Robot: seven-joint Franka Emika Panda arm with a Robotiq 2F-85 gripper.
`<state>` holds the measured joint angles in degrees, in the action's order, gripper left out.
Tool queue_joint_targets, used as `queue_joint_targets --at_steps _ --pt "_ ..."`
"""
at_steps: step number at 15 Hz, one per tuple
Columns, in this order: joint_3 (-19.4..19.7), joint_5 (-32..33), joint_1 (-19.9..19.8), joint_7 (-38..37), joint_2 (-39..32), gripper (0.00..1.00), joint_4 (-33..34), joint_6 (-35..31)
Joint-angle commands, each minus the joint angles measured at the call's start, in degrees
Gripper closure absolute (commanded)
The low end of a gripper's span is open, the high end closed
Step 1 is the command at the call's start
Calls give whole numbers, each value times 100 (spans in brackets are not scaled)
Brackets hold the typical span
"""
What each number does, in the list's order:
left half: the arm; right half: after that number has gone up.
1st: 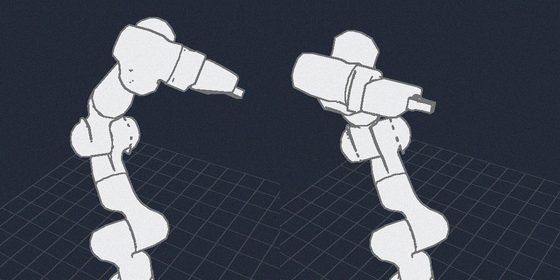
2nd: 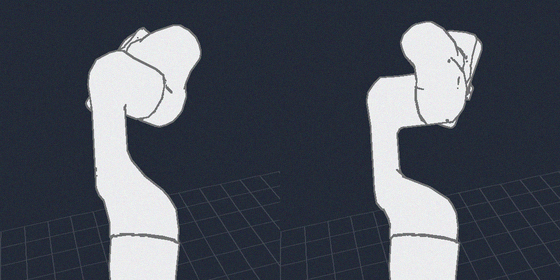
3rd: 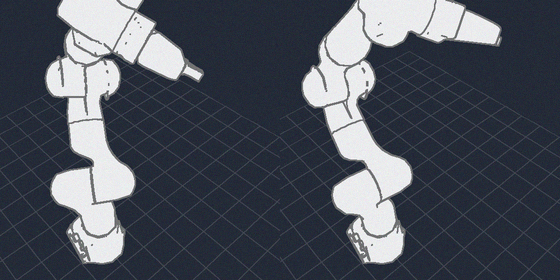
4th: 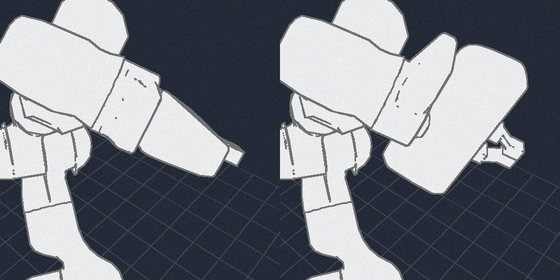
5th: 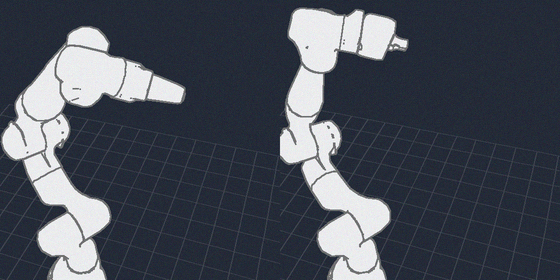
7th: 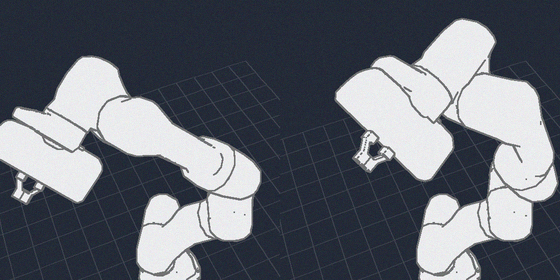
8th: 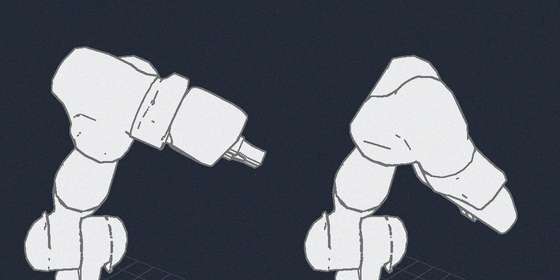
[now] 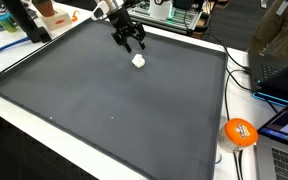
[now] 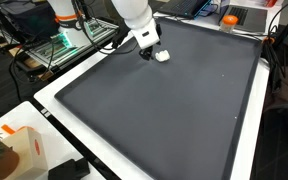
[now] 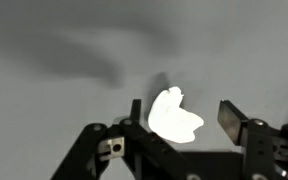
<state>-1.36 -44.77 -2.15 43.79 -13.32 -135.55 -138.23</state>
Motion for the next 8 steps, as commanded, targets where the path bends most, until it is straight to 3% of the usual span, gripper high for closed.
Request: queue_joint_targets --at_steps 1,2,7,8 --pt "-142 118 69 -311 -114 11 -123 -431" --pt "-199 132 84 -378 -158 6 -114 -464" --pt "-417 49 132 -768 -302 28 -63 -613" --pt "-435 58 146 -895 -324 27 -62 -689"
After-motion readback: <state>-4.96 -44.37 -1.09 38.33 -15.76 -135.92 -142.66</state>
